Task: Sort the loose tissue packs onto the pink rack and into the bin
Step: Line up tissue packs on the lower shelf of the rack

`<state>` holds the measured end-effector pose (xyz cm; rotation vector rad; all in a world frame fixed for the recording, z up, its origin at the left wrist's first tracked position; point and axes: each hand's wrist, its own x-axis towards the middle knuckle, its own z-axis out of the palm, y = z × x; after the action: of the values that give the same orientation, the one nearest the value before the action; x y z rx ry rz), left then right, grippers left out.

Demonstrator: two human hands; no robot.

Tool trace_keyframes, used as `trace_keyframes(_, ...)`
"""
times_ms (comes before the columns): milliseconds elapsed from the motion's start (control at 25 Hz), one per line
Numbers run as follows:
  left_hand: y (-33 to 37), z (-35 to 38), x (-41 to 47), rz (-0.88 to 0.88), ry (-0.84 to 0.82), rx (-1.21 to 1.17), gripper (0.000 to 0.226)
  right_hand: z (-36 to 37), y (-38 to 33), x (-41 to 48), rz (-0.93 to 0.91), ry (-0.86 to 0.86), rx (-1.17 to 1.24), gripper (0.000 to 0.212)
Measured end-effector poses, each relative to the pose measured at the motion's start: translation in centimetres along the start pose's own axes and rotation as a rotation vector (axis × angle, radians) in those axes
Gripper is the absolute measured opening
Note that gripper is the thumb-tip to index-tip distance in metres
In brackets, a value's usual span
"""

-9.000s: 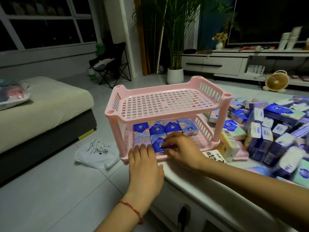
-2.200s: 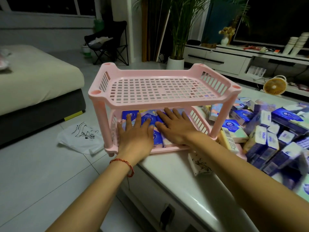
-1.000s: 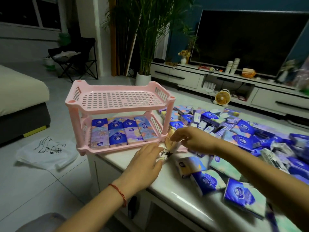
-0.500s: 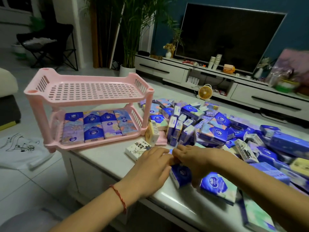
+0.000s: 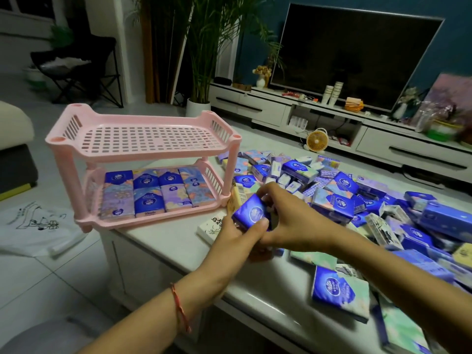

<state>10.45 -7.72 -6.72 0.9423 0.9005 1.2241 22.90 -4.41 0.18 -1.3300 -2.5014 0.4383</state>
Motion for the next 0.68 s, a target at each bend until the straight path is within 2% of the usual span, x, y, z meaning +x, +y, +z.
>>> trace_keyframes(80,0.7,-0.5,0.2,-0.073,0.077,-0.059,0.027,0.9,0.0,0.7,-0.057,-0.011,0.023,0.060)
trace_keyframes(200,1.7,-2.9,1.4,-0.001,0.261,0.026,0.026,0.3,1.7,1.5,0.034,-0.129,0.102,0.059)
trace_keyframes(320,2.8,-5.5,2.0,0.083,0.423,0.242,0.051,1.1,3.9,1.3,0.126,-0.324,-0.173,0.068)
trace_keyframes(400,3.4,-6.7,1.8,0.062,0.384,0.286,0.061,2.5,4.3,1.1,0.126,-0.410,-0.291,0.068)
trace_keyframes(520,3.9,-8.0,1.5,0.015,0.329,0.399,0.070,2.7,3.8,1.2,0.125,-0.377,-0.314,0.058)
trace_keyframes(680,4.7,-9.2,1.1,-0.013,0.380,0.625,0.071,0.3,1.9,1.5,0.123,-0.311,-0.436,0.048)
